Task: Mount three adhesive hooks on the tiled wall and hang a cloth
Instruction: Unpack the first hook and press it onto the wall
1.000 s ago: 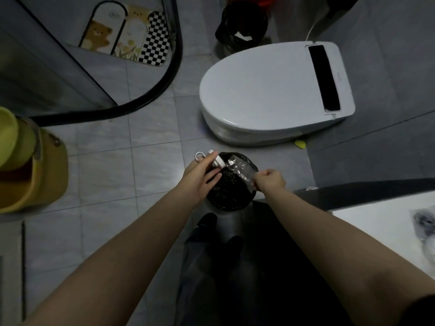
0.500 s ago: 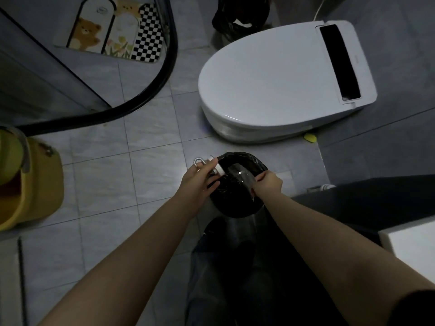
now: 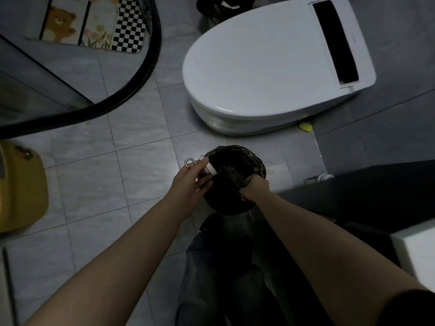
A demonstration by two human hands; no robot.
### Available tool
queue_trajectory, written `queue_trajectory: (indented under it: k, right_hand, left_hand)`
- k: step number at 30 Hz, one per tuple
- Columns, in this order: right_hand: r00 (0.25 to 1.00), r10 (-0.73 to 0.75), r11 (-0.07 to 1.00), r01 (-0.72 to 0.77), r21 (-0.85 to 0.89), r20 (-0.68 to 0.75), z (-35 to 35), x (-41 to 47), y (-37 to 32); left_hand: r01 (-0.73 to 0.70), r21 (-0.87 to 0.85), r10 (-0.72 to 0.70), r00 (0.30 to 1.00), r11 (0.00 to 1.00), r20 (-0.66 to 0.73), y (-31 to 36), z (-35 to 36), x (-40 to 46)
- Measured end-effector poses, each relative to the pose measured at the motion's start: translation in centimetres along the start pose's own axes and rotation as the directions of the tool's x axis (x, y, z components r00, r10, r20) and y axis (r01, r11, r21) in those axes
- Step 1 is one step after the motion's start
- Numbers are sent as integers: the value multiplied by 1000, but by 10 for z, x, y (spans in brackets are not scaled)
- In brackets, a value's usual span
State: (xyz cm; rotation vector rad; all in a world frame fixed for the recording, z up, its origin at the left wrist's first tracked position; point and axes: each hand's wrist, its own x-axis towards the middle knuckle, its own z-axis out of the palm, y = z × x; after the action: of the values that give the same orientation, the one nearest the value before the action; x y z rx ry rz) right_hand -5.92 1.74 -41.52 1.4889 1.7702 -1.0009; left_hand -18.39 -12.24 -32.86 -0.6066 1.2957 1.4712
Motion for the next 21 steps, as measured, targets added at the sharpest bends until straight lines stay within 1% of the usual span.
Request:
queue_trajectory:
  k: [2,5,7,9,14,18,21]
  right_hand:
    - [999,-4,1000,4,-20,34,-5,-6,0]
    - [998,-40,999,40,14,40,-14,-10,1]
    - [997,-71,996,71,56,13,-18,-10,0]
    - [997,-72,993,71,97,5,-21,-15,1]
    - [997,-65,971,55,233,38,-29,-41,1]
    - [993,-114,933,116,340,-25,-47,-68,-9]
    - [983,-185,895,172,411,-8,-77,-107,-30]
  left_hand:
    - [8,2,-8,1000,1000,7,4,6,-7]
    - [-9,-8,9,1000,1000,29,13,16,-17]
    - [-19,-20,20,999,1000,36,18,20,-20]
    - [-7,-36,7,1000,999,19,20,22,-25]
    - [24,-26,-23,999,999,31,22,34,-53]
    - [20,-5,-20,997,1000,76,37,51,-88]
    - [16,5,-17,993,1000,113,56,70,-119]
